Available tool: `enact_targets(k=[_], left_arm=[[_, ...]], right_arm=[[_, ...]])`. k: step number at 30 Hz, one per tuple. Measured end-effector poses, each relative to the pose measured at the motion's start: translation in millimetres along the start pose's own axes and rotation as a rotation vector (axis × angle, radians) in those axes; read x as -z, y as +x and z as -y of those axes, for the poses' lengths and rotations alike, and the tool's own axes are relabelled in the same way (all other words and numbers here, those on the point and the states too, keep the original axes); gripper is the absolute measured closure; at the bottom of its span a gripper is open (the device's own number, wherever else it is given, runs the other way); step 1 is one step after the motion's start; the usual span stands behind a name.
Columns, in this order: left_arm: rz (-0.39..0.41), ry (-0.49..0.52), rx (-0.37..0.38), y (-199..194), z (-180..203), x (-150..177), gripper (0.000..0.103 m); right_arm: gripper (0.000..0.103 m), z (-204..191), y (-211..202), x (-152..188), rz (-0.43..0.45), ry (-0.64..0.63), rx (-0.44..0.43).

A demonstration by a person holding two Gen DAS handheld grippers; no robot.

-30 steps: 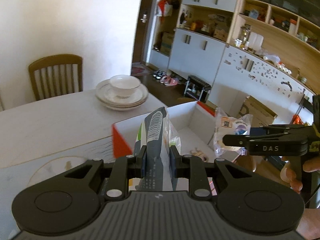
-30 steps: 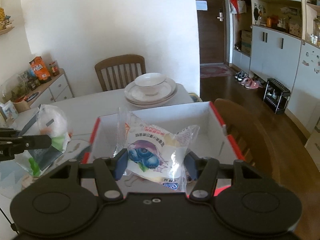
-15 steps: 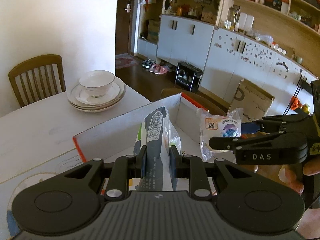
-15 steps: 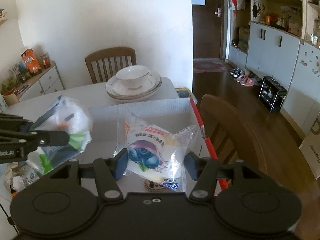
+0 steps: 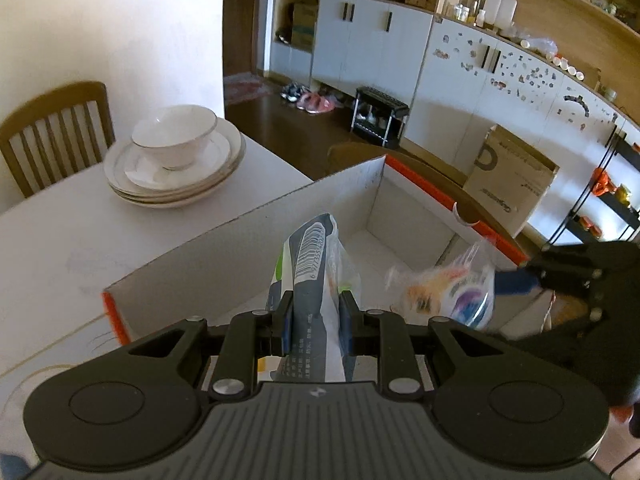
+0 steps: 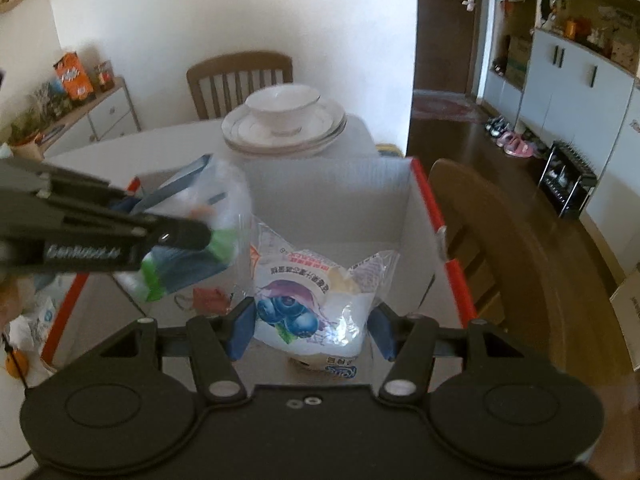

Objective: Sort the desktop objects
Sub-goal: 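Lift and carry the packet and bread bag with both tools into the box, then open both grippers to drop the packet and bread bag into the box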

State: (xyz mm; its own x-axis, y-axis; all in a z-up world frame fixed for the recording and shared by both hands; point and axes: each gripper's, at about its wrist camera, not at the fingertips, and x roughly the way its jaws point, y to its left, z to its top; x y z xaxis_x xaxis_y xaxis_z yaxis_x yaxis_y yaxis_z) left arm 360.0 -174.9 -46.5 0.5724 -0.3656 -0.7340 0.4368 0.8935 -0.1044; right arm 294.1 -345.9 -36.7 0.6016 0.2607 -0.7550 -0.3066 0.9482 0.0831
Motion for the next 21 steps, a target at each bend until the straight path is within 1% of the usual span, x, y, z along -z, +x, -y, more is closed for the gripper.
enact_targets(k=[9, 13, 18, 21], left_arm=[[-0.081, 0.014, 0.016, 37, -2, -8, 0.081], [-0.116, -0.017, 0.032, 50, -7, -10, 0.081], [-0.187, -0.031, 0.044, 64, -9, -9, 0.081], [-0.212, -0.009, 0.031, 70, -7, -6, 0.081]], right_arm=[[0.045, -8, 24, 0, -0.143, -0.06, -0.055], [0.045, -8, 33, 2, -0.197, -0.066, -0.056], [0.045, -7, 38, 1, -0.228, -0.076, -0.07], [0.044, -9, 40, 0, -0.236, -0.097, -0.063]])
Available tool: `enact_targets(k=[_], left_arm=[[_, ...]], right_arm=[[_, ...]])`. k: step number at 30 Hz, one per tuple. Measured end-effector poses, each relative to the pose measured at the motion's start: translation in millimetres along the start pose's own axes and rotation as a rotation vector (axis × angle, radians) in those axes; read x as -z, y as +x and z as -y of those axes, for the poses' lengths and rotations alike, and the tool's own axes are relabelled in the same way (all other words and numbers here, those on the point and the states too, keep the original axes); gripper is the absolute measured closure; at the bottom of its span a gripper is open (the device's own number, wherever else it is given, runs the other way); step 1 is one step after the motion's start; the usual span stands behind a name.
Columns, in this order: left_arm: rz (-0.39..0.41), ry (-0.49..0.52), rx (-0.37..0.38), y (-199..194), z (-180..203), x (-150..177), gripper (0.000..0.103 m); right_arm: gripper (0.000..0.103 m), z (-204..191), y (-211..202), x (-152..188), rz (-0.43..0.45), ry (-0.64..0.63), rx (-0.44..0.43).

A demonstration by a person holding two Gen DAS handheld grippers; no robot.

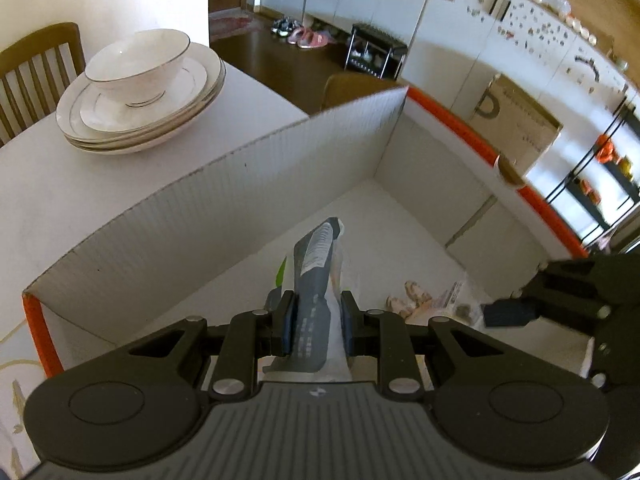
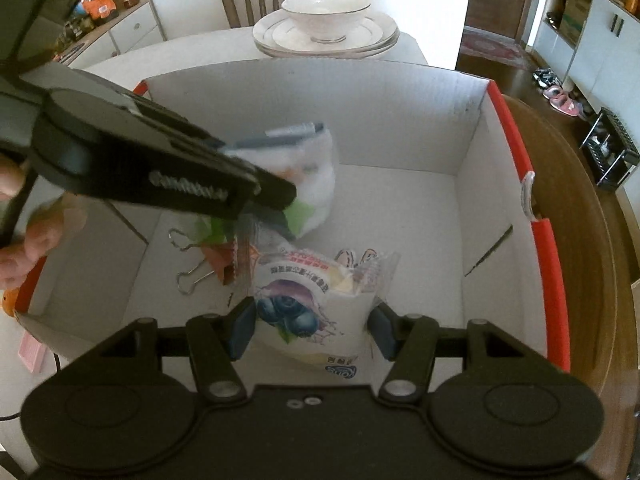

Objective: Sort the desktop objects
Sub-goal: 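Open both grippers to drop the packet and bread bag into the box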

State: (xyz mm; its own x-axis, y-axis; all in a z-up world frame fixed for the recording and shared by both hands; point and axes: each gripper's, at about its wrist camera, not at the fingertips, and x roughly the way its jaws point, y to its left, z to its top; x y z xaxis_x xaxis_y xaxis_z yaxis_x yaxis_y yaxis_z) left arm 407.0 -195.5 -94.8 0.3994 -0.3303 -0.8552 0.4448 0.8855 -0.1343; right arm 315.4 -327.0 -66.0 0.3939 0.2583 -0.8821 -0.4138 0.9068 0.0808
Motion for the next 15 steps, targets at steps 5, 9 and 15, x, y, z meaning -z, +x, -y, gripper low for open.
enact_targets(k=[5, 9, 15], left_arm=[[-0.015, -0.004, -0.001, 3.1, 0.3, 0.8, 0.081], [-0.013, -0.005, -0.005, 2.8, 1.2, -0.3, 0.081], [-0.005, 0.003, -0.033, -0.6, 5.0, 0.3, 0.08]], right_arm=[[0.044, -5.7, 3.0, -3.2, -0.009, -0.036, 0.014], [0.042, -7.2, 8.6, -9.6, -0.016, -0.055, 0.018], [0.04, -8.5, 8.4, -6.0, -0.027, -0.062, 0.018]])
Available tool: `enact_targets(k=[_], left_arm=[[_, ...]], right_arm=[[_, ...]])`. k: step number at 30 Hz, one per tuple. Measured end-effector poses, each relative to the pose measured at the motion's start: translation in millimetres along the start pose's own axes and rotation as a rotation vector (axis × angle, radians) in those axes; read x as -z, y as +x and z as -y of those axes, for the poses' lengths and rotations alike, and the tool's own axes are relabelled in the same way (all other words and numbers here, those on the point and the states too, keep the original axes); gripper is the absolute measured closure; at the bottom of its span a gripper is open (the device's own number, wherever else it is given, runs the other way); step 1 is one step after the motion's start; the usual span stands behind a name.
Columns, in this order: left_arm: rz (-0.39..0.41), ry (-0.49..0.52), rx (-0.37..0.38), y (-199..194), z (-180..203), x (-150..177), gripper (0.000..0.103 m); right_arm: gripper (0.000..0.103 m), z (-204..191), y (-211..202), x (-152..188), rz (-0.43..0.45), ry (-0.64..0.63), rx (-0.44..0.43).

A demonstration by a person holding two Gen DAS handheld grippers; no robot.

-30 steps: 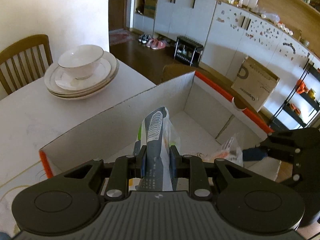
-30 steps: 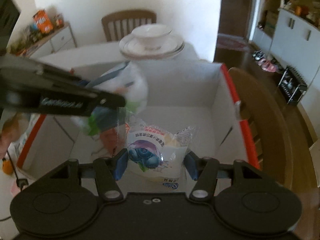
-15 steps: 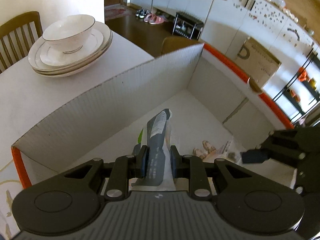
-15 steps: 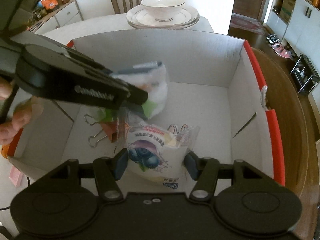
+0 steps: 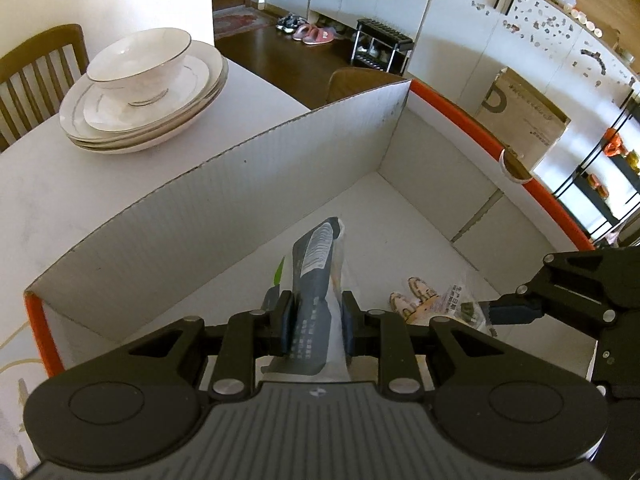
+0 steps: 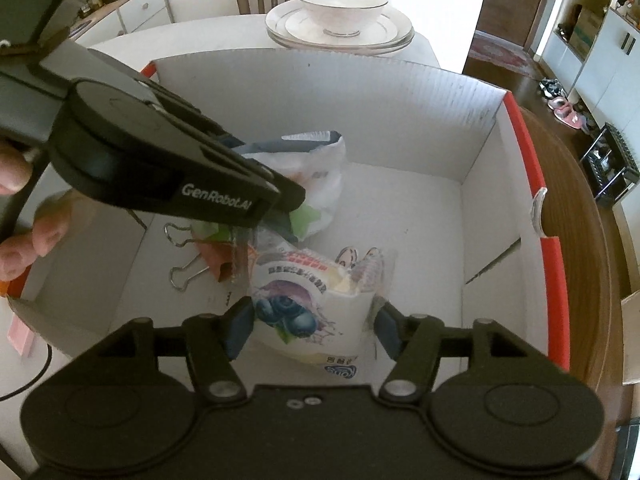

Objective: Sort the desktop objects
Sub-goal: 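Open both grippers to drop the packet and bread bag into the box, then withdraw both open tools from the box back toward the table items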

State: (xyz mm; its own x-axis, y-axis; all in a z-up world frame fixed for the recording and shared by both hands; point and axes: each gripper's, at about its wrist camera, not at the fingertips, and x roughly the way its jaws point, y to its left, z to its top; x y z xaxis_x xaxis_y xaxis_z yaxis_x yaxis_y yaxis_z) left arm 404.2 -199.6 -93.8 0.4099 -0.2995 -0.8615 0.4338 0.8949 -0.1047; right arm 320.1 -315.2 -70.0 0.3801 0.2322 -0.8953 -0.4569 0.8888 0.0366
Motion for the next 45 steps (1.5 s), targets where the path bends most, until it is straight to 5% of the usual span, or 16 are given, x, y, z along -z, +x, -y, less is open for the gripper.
enact_targets(k=[20, 22, 23, 24, 25, 45], left_arm=[[0.138, -0.018, 0.037, -58, -6, 17, 0.079], [0.157, -0.022, 0.044, -64, -8, 19, 0.073], [0.165, -0.02, 0.051, -68, -8, 21, 0.061], [0.173, -0.017, 0.055, -71, -8, 22, 0.037], [0.185, -0.011, 0.056, -74, -8, 24, 0.029], [0.336, 0.037, 0.1, -139, -25, 62, 0.015]], right_arm=[[0.015, -5, -37, 5, 0.119, 0.005, 0.019], [0.011, -6, -41, 6, 0.135, 0.017, 0.02], [0.01, -6, -42, 6, 0.141, 0.023, 0.015], [0.008, -5, -43, 8, 0.147, 0.028, 0.012], [0.007, -6, -45, 8, 0.152, 0.032, 0.009], [0.0, -33, -90, 14, 0.307, 0.157, 0.023]])
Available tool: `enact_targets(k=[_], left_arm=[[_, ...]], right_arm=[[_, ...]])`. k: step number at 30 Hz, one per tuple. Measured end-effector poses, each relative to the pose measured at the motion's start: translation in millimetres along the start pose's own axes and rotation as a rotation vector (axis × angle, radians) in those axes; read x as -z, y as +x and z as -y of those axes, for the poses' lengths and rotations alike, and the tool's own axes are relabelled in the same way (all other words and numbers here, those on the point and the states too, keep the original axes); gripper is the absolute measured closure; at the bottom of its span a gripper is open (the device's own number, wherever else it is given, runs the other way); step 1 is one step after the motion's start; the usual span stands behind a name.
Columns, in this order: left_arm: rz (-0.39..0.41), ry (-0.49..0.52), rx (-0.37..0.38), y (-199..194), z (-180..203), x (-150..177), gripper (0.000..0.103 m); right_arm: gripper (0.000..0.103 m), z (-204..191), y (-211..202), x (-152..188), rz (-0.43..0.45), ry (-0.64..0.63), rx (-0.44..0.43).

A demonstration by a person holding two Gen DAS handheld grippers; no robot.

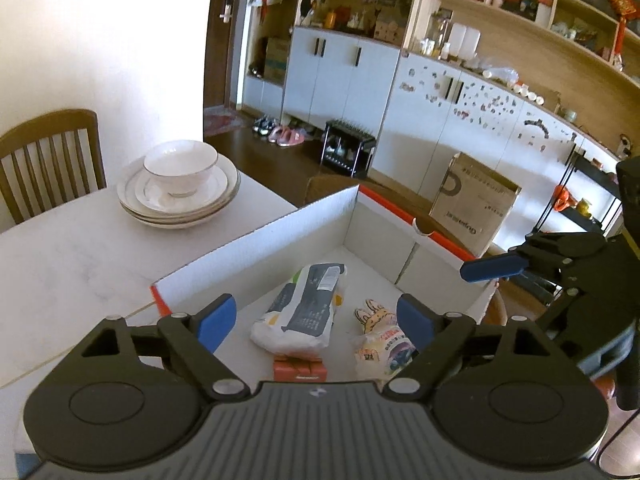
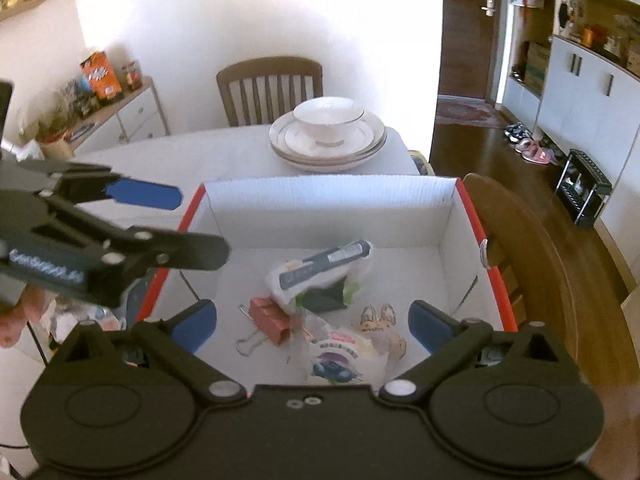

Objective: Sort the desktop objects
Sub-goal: 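Withdraw both open tools from the box back toward the table items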

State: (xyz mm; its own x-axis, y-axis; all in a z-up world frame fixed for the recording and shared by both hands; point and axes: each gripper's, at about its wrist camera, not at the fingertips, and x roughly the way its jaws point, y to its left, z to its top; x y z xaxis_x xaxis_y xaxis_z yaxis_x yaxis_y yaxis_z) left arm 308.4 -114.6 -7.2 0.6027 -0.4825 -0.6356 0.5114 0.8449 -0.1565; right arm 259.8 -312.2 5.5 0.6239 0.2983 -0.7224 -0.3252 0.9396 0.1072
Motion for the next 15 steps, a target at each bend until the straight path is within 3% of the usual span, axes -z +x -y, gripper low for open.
enact_targets(k=[5, 8, 15], left_arm=[[0.026, -0.005, 0.019, -26, -12, 8, 0.014], [0.045, 0.007, 0.017, -43, -18, 14, 0.001], [0.057, 0.01, 0.026, -69, -37, 29, 0.0]], right_arm=[[0.0, -17, -6, 5, 0.014, 0.021, 0.006], [0.0, -32, -9, 7, 0.024, 0.021, 0.0], [0.0, -66, -15, 6, 0.053, 0.012, 0.018]])
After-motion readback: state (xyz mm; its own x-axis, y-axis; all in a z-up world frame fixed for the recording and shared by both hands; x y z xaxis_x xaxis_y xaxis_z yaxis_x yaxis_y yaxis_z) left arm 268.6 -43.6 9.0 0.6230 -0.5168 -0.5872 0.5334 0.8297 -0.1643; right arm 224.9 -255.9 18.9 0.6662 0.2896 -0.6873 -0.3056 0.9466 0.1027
